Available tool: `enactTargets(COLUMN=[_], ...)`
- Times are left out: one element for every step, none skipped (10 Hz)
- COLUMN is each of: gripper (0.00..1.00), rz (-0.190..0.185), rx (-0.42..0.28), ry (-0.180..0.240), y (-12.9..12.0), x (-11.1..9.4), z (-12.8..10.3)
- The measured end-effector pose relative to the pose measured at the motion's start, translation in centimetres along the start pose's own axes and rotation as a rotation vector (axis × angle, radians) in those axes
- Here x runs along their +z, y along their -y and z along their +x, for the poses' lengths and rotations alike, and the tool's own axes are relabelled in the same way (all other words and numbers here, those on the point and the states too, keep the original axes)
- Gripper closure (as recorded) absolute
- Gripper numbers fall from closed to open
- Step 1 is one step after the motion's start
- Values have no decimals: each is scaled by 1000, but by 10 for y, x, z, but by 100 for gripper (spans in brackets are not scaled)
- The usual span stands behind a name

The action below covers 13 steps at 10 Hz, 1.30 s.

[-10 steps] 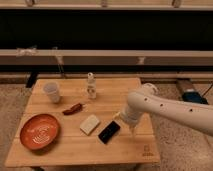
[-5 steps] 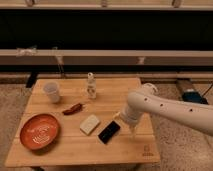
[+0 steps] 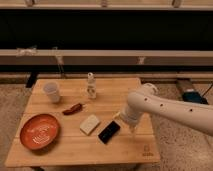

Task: Place the eraser in the ceramic cup

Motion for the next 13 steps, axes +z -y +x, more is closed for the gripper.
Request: enactTargets(gripper=[20,20,20,20,20,20,20,20,20,20,20,20,20], rz=[0,0,0,0,0,0,0,0,-4,-15,-42,-72,-87], rx=[0,0,0,0,0,0,0,0,-3,-7,-24,-45,-54], ry=[0,0,0,0,0,0,0,0,-5,-17,-57,-114,-134], y=[0,0,0,0,0,0,0,0,0,0,6,18,23], x=[0,0,0,0,0,0,0,0,1,2,8,24,34], z=[0,0,0,0,0,0,0,0,0,1,0,2,3])
